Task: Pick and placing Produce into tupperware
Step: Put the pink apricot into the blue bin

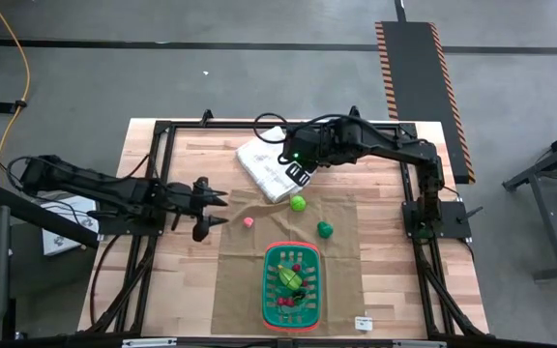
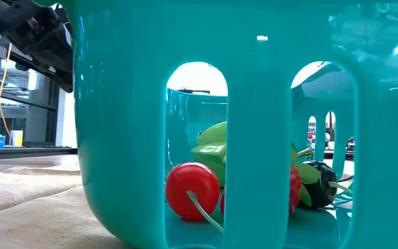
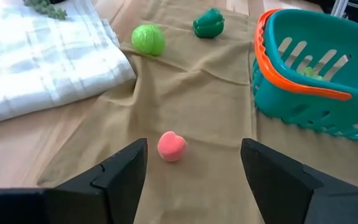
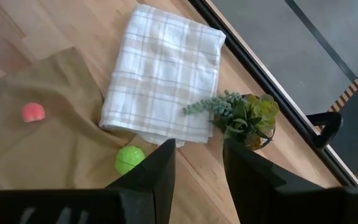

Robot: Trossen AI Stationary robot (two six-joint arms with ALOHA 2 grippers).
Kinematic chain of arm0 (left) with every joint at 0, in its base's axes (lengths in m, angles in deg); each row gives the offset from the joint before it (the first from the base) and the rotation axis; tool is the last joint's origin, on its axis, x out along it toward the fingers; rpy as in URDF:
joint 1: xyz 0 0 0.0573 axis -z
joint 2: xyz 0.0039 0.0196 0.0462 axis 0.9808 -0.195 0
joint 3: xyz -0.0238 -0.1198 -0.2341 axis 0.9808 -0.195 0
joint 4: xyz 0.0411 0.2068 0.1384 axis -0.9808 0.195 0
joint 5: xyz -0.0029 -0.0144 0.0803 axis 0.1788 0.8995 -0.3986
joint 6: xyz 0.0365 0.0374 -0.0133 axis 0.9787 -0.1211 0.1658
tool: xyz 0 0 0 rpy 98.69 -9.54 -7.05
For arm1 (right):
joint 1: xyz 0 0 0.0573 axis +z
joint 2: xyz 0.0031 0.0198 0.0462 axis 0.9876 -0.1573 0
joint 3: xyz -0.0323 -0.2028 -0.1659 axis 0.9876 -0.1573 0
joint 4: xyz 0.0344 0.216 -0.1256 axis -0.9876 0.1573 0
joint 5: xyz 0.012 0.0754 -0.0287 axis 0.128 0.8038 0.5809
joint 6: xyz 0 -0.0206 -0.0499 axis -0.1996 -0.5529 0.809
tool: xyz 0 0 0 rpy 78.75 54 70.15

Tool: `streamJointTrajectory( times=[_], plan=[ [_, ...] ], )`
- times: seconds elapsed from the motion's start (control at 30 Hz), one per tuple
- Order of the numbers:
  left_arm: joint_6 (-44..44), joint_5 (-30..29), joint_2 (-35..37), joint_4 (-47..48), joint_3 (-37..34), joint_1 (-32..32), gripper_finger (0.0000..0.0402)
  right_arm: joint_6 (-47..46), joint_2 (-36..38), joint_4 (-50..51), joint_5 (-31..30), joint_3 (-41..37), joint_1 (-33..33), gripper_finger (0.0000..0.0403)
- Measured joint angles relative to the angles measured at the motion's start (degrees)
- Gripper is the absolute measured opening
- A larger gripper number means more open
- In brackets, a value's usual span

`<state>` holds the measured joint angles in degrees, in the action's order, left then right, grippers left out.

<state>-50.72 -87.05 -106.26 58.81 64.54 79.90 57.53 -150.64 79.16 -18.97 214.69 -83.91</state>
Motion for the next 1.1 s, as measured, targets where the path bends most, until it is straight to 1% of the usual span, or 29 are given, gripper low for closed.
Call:
streamJointTrajectory(
  times=[0.2,0.43,0.63,0.73,0.9,1.1],
  plan=[
    [-0.05,-0.07,-5.71,-4.0,0.02,0.0,0.0248,0.12,0.0,0.0,-1.81,0.0,1.09,0.0126],
    [-1.78,-0.07,-13.31,-18.39,-5.47,0.0,0.0249,-0.2,0.0,-0.01,-1.36,0.0,1.13,0.0126],
    [-0.41,-0.08,-17.35,-26.81,-7.68,0.0,0.0244,-1.04,0.0,0.0,-1.15,0.0,1.09,0.0126],
    [0.19,-0.09,-20.44,-31.2,-8.9,0.0,0.0244,-1.06,0.0,0.0,-1.07,0.0,1.07,0.0126],
    [0.62,-0.09,-25.64,-35.1,-9.4,0.0,0.0244,-2.23,0.0,-0.02,-0.62,0.0,1.07,0.0126],
    [3.46,-0.09,-30.41,-39.93,-9.44,0.0,0.0244,-3.05,0.0,0.0,-0.54,0.0,1.07,0.0126]
  ],
)
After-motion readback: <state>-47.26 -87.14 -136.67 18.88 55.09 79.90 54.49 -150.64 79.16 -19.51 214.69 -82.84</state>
